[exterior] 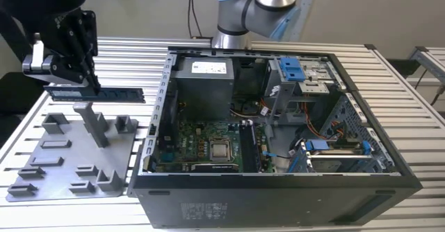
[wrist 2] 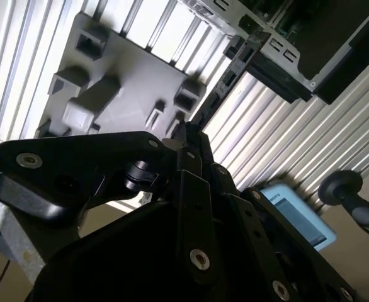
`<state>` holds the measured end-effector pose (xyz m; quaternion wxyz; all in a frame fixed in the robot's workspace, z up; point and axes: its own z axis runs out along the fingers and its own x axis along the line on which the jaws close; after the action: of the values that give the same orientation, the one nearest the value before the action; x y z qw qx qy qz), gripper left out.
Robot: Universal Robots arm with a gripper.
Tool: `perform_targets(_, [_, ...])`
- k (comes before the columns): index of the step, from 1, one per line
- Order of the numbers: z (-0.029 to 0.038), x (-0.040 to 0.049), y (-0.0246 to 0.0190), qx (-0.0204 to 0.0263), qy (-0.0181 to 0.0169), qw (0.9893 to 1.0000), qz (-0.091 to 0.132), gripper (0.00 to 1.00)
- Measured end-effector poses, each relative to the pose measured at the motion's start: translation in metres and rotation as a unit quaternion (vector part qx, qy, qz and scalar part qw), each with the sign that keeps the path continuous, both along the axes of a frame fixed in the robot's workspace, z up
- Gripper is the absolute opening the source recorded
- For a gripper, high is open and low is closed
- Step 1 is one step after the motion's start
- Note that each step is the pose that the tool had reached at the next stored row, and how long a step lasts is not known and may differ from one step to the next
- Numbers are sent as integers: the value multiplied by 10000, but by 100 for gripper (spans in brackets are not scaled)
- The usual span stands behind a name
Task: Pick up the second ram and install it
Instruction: 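Pick up the second ram and move it above second insertion slot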
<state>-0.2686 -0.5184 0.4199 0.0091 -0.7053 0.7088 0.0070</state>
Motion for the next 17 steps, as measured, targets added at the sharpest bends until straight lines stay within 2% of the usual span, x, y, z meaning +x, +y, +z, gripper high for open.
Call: perform_targets(17, [0, 586, 0, 0, 8, 10000, 0, 14])
